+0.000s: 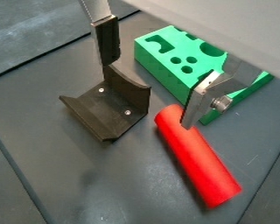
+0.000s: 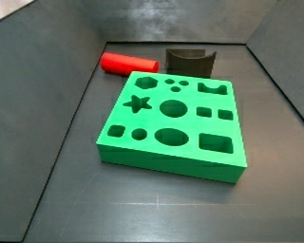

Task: Pick up the round object. Move up. Place the round object on the fixture. Regrasp the round object. Move to above the board. Insert the round object.
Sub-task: Pick up the round object.

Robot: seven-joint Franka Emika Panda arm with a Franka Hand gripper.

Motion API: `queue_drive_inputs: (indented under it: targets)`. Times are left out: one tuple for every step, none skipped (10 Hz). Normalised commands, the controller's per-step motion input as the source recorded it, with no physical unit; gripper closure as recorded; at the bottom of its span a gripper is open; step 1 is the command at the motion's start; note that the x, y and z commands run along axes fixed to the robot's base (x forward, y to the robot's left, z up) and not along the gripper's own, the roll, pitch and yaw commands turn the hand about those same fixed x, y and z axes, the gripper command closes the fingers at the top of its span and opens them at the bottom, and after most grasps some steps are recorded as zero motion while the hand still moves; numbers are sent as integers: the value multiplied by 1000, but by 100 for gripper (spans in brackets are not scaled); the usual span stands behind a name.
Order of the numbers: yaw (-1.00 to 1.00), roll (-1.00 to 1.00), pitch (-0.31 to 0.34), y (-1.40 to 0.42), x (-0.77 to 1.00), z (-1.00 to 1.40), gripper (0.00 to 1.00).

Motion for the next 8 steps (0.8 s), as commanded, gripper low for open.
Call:
queue_drive_inputs:
  targets:
    - [154, -144, -219, 403, -446, -274, 0]
    - [694, 0, -147, 0, -246, -489, 0]
    - [926, 26, -3, -237, -51, -434, 0]
    - [720, 49, 0, -469, -120, -411, 0]
    - [651, 61, 0, -549, -140, -420, 0]
    - [740, 143, -130, -369, -226, -603, 0]
    - [757, 224, -167, -160, -240, -683, 0]
    - [829, 206, -177, 0, -209, -674, 0]
